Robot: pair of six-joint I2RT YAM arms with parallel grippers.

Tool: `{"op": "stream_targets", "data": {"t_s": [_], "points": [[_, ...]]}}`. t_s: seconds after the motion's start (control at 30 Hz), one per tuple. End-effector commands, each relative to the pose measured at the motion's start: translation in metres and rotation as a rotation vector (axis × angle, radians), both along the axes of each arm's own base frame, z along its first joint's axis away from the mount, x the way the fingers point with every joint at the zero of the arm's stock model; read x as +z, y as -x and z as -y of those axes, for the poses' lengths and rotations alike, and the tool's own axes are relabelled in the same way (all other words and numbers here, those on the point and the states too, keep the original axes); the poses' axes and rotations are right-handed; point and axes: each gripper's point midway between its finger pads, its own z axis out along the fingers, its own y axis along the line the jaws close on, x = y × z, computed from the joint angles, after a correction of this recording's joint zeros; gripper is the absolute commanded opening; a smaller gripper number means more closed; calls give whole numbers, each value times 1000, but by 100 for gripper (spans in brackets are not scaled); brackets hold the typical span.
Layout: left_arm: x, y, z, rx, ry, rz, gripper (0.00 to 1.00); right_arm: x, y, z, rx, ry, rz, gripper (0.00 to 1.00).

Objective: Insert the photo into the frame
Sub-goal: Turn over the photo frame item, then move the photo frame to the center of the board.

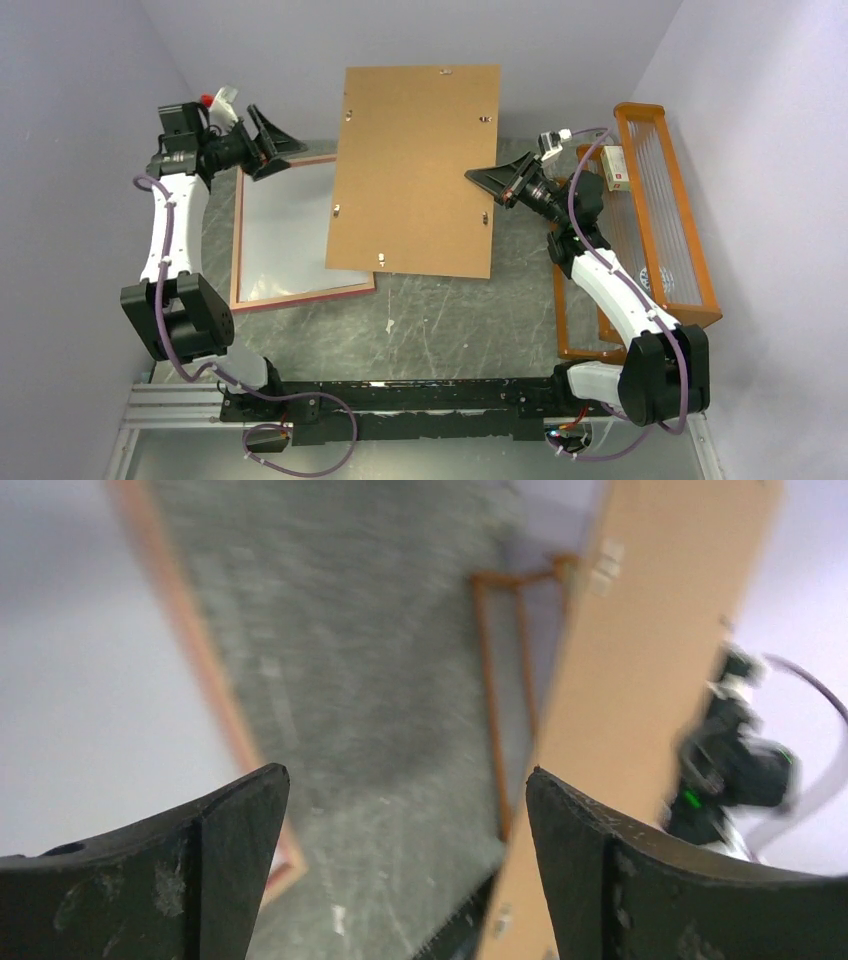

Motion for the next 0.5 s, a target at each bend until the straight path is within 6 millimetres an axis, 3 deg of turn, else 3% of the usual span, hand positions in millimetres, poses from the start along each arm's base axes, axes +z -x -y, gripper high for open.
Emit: {"op": "stream_targets", "data": {"t_s": [0.0, 0.1, 0.2, 0.3, 0.47], "points": [[-62, -11, -90, 382, -326, -176, 93, 34, -1, 13, -75, 0, 106, 0], [-112, -1, -153, 624, -499, -382, 93, 28, -2, 14, -88, 36, 104, 0], [-150, 10, -193, 746, -549, -504, 92, 23, -3, 15, -98, 67, 102, 0], [-181, 10, -213, 796, -527, -558, 92, 19, -3, 17, -106, 91, 101, 0], [-220, -7, -226, 771, -523, -578, 92, 15, -2, 20, -110, 88, 103, 0]]}}
